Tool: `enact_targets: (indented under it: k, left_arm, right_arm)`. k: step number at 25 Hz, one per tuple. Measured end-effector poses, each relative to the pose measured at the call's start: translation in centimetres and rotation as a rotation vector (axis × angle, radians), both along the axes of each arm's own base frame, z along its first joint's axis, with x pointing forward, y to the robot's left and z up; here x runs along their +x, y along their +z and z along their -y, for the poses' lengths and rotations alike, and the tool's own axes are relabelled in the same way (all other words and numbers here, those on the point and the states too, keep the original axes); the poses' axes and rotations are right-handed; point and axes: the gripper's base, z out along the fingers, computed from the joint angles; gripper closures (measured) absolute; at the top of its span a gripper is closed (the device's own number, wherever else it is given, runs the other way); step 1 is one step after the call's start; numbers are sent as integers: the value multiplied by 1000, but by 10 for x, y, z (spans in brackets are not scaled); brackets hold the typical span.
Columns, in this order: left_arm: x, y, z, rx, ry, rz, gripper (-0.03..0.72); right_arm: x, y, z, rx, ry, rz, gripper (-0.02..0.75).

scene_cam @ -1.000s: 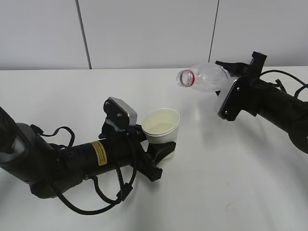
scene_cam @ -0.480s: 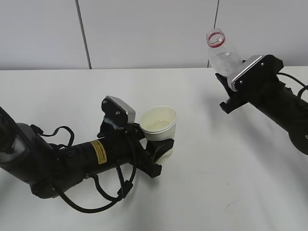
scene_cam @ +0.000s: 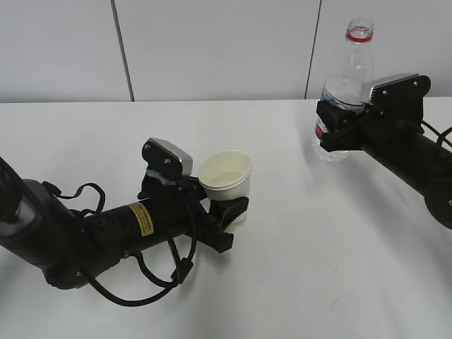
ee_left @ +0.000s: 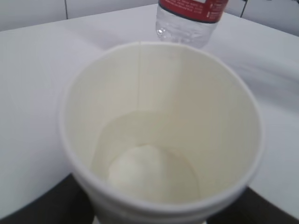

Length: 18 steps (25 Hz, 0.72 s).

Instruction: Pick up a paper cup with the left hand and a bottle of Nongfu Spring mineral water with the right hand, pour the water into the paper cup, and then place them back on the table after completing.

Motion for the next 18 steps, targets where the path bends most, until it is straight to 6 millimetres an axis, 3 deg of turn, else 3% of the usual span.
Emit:
enact_targets:
  k: [18]
  left_arm:
    - [30,-3,-50,65,167,-48,286]
  right_arm:
    - [-4,-17,2,-8,-21,-170,361]
